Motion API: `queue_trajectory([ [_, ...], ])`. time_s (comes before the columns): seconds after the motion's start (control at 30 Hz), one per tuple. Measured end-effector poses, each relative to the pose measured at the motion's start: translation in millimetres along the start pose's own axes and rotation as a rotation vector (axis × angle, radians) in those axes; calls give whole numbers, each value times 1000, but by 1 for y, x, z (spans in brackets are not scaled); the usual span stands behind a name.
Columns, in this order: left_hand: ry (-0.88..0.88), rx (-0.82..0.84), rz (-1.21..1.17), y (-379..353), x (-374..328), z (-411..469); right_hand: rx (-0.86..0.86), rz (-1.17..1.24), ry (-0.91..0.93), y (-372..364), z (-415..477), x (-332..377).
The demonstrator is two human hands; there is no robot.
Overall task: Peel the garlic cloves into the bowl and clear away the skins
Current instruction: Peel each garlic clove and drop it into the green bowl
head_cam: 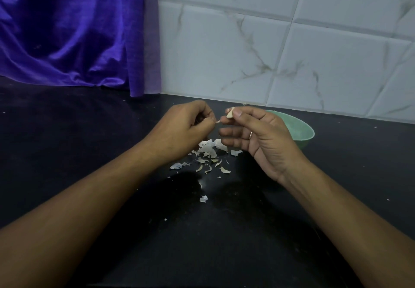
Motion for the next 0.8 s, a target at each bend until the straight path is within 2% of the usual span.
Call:
queue_trajectory([
  [0.17,38,-11,-55,3,1,1,-23,-11,7,3,1,0],
  [0.37,2,-54,31,7,0,1,-39,-17,17,5,2,1],
  [0.57,82,-3,-107,5,0,0,-30,-92,43,4,1,-1],
  [0.8,151,23,-135,3,0,-2,-33,-86,60,4,1,0],
])
Point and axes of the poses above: each hand's wrist, its own z-axis towards the middle knuckle, its own y-axis out of the back of the hand, x = y × z, the point moved 8 cm from there along z, towards the middle knuckle, and after that the axes turned 14 degrees about -x, right-handed, at the moved point
